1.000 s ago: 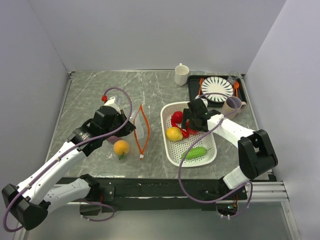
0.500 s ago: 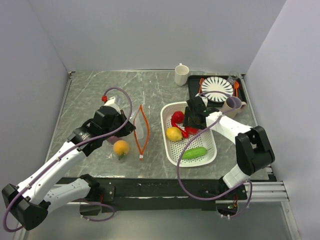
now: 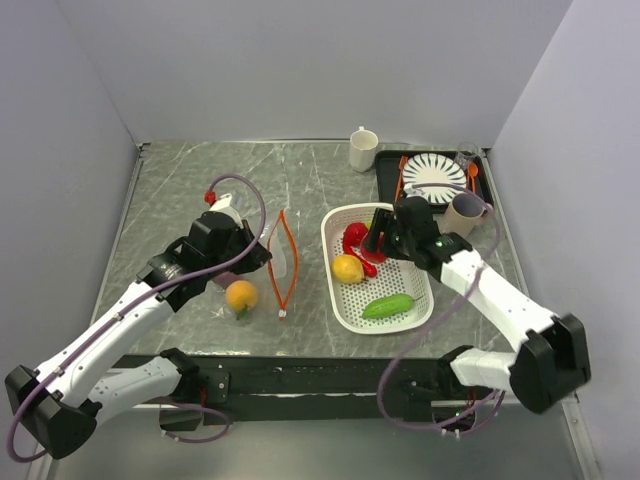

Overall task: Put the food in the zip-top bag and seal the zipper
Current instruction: Pick up the fake fruit from the bin, then place the fake fruit in the zipper food storage bag.

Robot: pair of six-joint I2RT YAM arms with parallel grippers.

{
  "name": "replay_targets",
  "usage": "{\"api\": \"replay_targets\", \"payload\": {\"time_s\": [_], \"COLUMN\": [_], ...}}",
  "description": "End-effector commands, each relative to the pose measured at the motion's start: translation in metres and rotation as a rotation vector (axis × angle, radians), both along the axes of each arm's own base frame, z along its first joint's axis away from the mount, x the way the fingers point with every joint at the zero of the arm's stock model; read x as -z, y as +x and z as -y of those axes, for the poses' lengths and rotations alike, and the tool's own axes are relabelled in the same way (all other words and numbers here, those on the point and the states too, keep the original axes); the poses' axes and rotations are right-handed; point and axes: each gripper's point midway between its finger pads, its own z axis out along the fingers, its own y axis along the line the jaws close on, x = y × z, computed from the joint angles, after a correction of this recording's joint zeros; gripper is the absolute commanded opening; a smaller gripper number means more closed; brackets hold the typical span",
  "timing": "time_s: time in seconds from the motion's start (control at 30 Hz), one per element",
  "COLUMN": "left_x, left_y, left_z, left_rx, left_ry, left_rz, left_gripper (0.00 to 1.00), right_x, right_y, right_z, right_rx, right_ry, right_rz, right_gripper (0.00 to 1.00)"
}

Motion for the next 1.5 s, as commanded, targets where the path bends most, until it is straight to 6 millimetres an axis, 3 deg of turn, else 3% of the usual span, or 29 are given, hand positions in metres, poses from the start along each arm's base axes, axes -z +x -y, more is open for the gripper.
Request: {"api": "replay_targets", "payload": {"time_s": [0.0,0.17,0.37,0.6,0.87,1.07,1.23,1.33,1.47], "left_x": [-0.011,-0.010,-0.010,-0.002,-0.002,-0.013,-0.026,-0.033,-0.038], "left_y": [0.004,0.005,0.003,0.003,0.004,0.000,-0.002,-0.003,-0.001], "left_z": [0.006,0.007,0.011,0.015,0.018,0.021,0.016,0.011,0.000], "left_rx": [0.019,0.018,0.045,0.063,0.070,0.090,0.075,0.056,-0.003], "left_ry": [-0.016,-0.021,-0.034,-0.020,-0.029,-0.063,-0.066,-0.069,-0.067], "left_rz": [0.035,0.037,0.035,0.007,0.005,0.024,0.046,0.058,0.086], "left_gripper": [0.01,0.01,0.01,0.01,0.01,0.01,0.01,0.01,0.01], "right_x": [-0.055,-0.098,-0.107,-0.095,-0.087,-0.070,-0.069,-0.075,-0.081], "right_y": [-0.020,-0.039,-0.050,-0.057,-0.061,-0.053,-0.042,-0.039,-0.034], "right_z": [-0.051,-0.097,-0.143,-0.178,-0.196,-0.204,-0.206,-0.209,-0.205], "right_rx": [-0.165,-0.291,-0.409,-0.475,-0.488,-0.483,-0.469,-0.482,-0.449], "right_ry": [0.245,0.351,0.405,0.401,0.389,0.327,0.267,0.275,0.259], "right_rz": [0.125,0.201,0.192,0.154,0.126,0.088,0.086,0.109,0.121], "right_gripper": [0.37,0.37,0.37,0.38,0.39,0.51,0.56,0.68,0.92]}}
